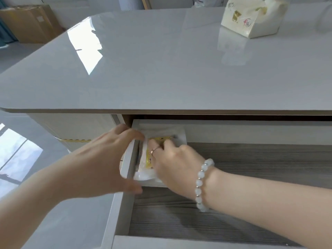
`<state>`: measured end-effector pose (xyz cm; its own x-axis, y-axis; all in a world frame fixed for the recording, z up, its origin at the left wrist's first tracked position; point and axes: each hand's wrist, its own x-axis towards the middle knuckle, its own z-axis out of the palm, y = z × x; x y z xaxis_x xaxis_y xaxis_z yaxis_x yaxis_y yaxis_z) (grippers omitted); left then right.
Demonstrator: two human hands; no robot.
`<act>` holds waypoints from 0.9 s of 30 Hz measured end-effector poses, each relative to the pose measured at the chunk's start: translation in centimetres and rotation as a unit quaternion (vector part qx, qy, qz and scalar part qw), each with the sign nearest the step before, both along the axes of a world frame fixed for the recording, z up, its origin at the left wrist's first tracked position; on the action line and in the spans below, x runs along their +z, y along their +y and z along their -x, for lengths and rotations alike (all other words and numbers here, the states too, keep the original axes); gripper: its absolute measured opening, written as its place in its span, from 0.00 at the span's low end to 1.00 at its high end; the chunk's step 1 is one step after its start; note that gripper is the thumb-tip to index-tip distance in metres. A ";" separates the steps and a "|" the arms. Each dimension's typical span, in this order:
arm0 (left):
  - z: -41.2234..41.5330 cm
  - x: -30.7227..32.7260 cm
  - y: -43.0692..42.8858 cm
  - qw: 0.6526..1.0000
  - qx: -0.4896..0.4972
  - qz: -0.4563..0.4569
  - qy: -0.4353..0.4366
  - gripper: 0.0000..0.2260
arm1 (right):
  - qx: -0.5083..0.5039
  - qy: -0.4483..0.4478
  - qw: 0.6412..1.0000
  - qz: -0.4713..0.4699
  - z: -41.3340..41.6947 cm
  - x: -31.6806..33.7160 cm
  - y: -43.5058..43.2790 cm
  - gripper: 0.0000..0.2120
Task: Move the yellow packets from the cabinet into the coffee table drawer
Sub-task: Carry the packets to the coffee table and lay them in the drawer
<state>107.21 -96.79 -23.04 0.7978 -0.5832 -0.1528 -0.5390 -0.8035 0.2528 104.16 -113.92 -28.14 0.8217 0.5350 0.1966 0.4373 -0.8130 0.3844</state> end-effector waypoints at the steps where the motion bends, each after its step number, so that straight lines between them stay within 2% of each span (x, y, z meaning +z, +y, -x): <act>1: 0.6 0.1 -0.2 1.000 -0.014 0.002 -0.006 0.37 | 0.010 0.018 1.000 0.002 0.0 0.0 0.6 0.23; 4: 0.9 -0.6 -0.9 0.998 -0.001 0.058 -0.010 0.30 | 0.011 0.111 0.993 -0.041 -0.5 -0.2 1.2 0.18; 5: 0.7 -0.8 -1.1 0.996 0.019 0.082 0.000 0.29 | -0.014 0.151 0.984 -0.090 -0.8 -0.2 0.9 0.20; 7: 0.2 -1.3 -1.3 0.993 0.031 0.115 0.002 0.26 | -0.047 0.265 0.943 -0.195 -1.3 0.8 0.1 0.25; 9: -0.1 -1.7 -1.3 0.995 0.011 0.100 -0.023 0.22 | -0.024 0.292 0.921 -0.257 -1.6 1.2 -1.1 0.30; 11: -0.2 -2.3 -1.0 0.997 -0.032 0.048 -0.060 0.17 | -0.015 0.288 0.915 -0.281 -1.4 1.0 -2.5 0.33; 13: -0.4 -2.7 -0.9 0.992 -0.084 0.008 -0.094 0.16 | 0.010 0.232 0.931 -0.283 -1.2 0.2 -3.3 0.29; 16: -0.6 -3.1 -1.3 0.980 -0.122 0.018 -0.155 0.14 | 0.052 0.167 0.944 -0.281 -1.1 -1.7 -3.8 0.24; 18: -0.9 -2.9 -1.6 0.981 -0.130 0.020 -0.144 0.17 | 0.065 0.143 0.944 -0.289 -1.1 -2.6 -3.8 0.24; 20: -1.3 -2.9 -1.5 0.981 -0.143 0.003 -0.132 0.13 | 0.074 0.135 0.944 -0.293 -1.0 -3.1 -3.7 0.24; 22: -1.5 -2.2 -2.0 0.987 -0.136 -0.030 -0.076 0.12 | 0.077 0.141 0.942 -0.294 -0.9 -3.4 -3.7 0.24; 27: -2.5 -1.9 -3.4 0.983 -0.121 -0.123 -0.070 0.14 | 0.081 0.124 0.937 -0.317 -1.3 -2.8 -3.3 0.22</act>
<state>109.67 -100.16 -24.93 0.6633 -0.7179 -0.2112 -0.7376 -0.6748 -0.0226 105.46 -117.22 -30.94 0.8022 0.4975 0.3303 0.5870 -0.7585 -0.2831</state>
